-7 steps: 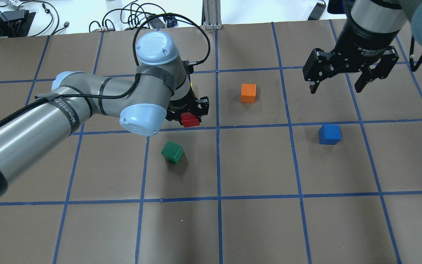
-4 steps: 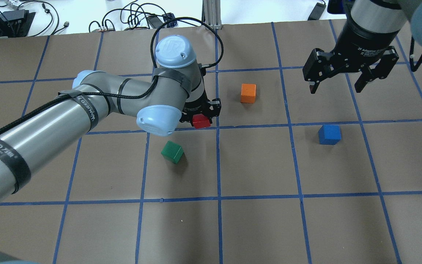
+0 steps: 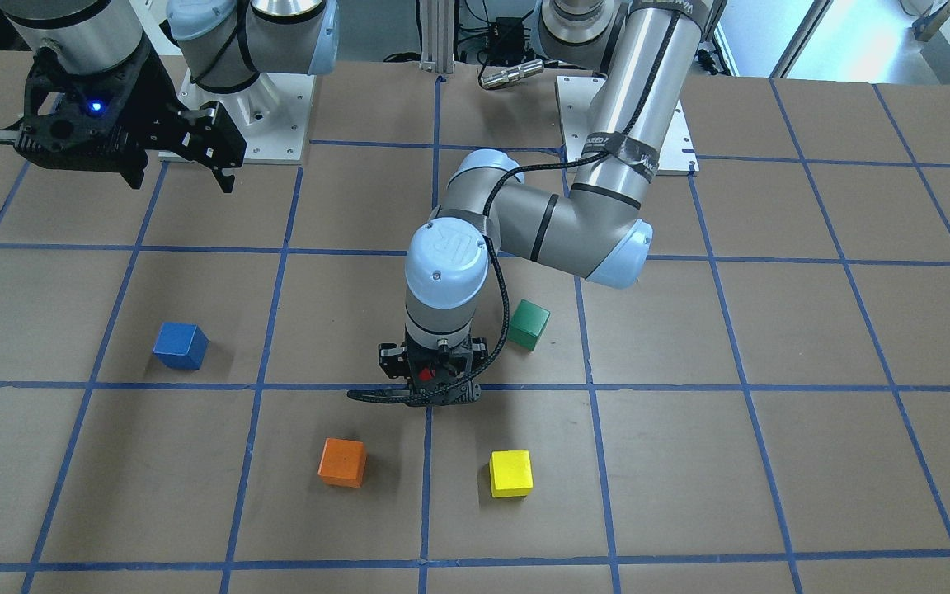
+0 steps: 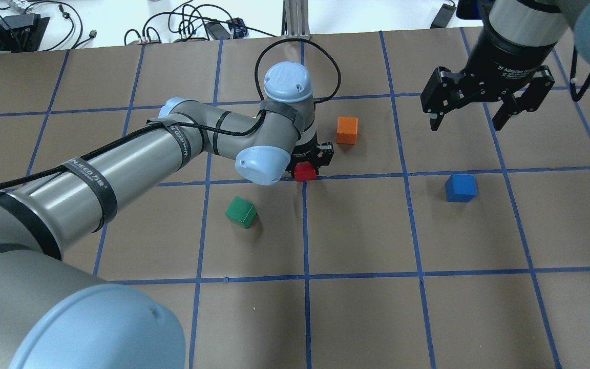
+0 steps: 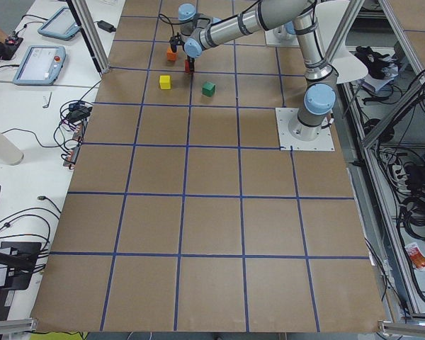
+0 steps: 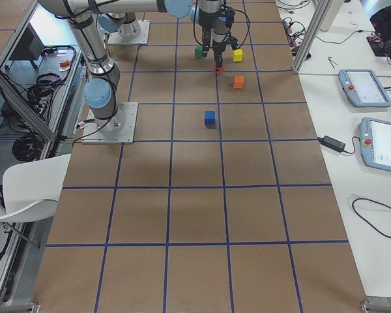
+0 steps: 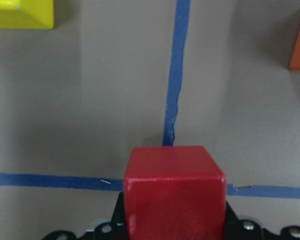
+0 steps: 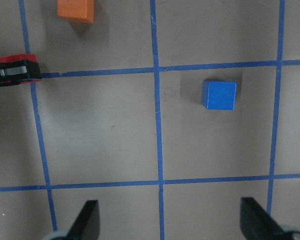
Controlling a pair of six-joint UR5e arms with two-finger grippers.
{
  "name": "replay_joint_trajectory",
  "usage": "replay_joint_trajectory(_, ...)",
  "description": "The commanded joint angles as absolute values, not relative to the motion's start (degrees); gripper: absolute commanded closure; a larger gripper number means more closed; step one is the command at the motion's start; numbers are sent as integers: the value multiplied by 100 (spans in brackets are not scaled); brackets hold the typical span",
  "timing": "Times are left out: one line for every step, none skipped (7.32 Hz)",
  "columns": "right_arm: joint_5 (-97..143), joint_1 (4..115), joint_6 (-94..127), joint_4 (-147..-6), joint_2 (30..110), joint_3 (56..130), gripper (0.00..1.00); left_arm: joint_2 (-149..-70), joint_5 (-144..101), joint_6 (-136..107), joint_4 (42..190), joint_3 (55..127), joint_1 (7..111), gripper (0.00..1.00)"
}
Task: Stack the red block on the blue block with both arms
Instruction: 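Carry the red cube with the left gripper toward the table center, then open the left gripper to release the red cube and lift away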
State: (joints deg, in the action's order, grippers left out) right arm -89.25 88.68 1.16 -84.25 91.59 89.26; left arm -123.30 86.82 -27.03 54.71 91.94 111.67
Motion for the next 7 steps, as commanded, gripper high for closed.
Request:
replay_joint_trajectory(-8956, 8859, 132, -8376, 8957, 8930, 0, -12227, 8675, -2637, 5528, 9193, 11145, 0)
replay_joint_trajectory(-8965, 8851, 71, -8367, 8921, 8930, 0, -12069, 8640, -2585, 5633, 9089, 10883, 0)
replay_joint_trajectory(-8974, 8851, 105, -8445, 8930, 8912, 0, -11702, 8596, -2427, 6017, 8957, 10568, 0)
replay_joint_trajectory(-8991, 8859, 71, -8464, 8921, 8903, 0, -11289, 8587, -1695, 6830, 8739, 10243, 0)
replay_joint_trajectory(-8991, 8894, 123, -8560, 8825, 8886, 0, -10998, 8630, -1270, 7534, 8414, 9935, 0)
replay_joint_trajectory(-8991, 8947, 167, -9326, 8537, 8886, 0, -10682, 8674, -787, 8272, 8141, 9723, 0)
replay_joint_trajectory(-8991, 9217, 176, -9656, 8273, 8868, 0, -10296, 8744, -513, 8923, 8008, 9625, 0)
